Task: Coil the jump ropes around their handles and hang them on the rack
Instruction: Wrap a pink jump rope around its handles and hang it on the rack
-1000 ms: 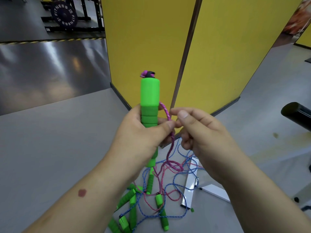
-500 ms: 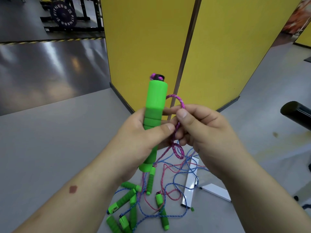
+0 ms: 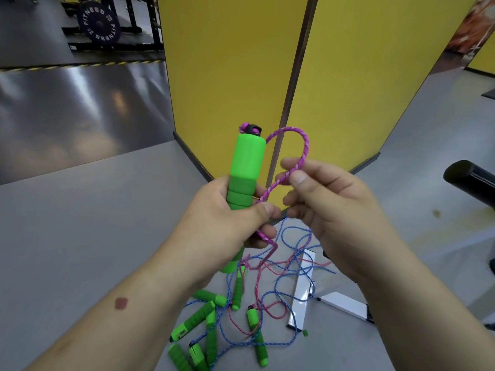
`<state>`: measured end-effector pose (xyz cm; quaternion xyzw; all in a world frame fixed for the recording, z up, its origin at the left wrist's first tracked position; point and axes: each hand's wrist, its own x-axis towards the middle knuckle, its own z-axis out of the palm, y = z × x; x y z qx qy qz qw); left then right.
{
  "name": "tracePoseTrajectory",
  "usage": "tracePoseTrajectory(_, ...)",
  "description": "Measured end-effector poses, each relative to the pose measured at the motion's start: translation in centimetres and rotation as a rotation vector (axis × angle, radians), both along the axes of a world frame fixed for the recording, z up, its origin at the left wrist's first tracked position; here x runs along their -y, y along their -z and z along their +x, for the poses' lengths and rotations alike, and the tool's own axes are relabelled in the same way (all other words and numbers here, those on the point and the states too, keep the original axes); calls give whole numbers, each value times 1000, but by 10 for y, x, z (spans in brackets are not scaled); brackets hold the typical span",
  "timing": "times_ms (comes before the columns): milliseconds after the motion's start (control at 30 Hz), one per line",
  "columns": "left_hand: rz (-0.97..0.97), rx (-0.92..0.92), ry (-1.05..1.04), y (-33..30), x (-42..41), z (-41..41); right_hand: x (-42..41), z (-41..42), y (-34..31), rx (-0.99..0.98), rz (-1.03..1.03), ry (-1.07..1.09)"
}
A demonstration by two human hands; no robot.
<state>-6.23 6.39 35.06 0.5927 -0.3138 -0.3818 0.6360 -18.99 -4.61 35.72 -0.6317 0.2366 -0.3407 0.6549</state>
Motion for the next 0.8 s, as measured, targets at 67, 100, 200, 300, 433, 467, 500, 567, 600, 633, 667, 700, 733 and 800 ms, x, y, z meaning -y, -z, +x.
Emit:
tracePoseTrajectory(67, -30, 11, -54, 1, 2, 3, -3, 2, 7, -119, 5, -73)
tracePoseTrajectory(100, -38, 17, -79, 1, 2, 4, -5, 2, 9, -169, 14, -143)
tracePoseTrajectory(200, -49, 18, -122, 2, 2, 8, -10, 2, 11, -332, -37, -344)
tracePoseTrajectory(300, -72, -46, -153, 3, 2, 10, -13, 2, 9, -444, -123, -337)
tracePoseTrajectory(433, -73, -58, -160, 6, 2, 10, -11, 2, 6, -373, -153, -210)
tracePoseTrajectory(467, -72, -59, -160, 7, 3, 9, -10, 1, 5, -348, -138, -223)
tracePoseTrajectory(500, -72, -57, -166, 9, 3, 9, -9, -1, 4, -338, -125, -259)
tracePoseTrajectory(567, -76, -50, -174, 10, 3, 9, -11, -2, 3, -348, -123, -337)
tracePoseTrajectory(600, -84, -63, -165, 10, 3, 10, -11, -2, 3, -338, -131, -334)
tracePoseTrajectory(633, -99, -99, -140, 10, 3, 9, -10, -1, 5, -307, -134, -289)
tracePoseTrajectory(667, -116, -149, -102, 9, 3, 7, -9, 1, 5, -259, -125, -220)
tracePoseTrajectory(700, -137, -186, -52, 8, 2, 4, -7, 2, 6, -208, -107, -152)
tracePoseTrajectory(733, -153, -185, 0, 8, 2, 1, -7, 3, 6, -158, -88, -99)
tracePoseTrajectory(800, -135, -69, 62, 10, 1, -6, -8, 5, 3, -68, -70, -26)
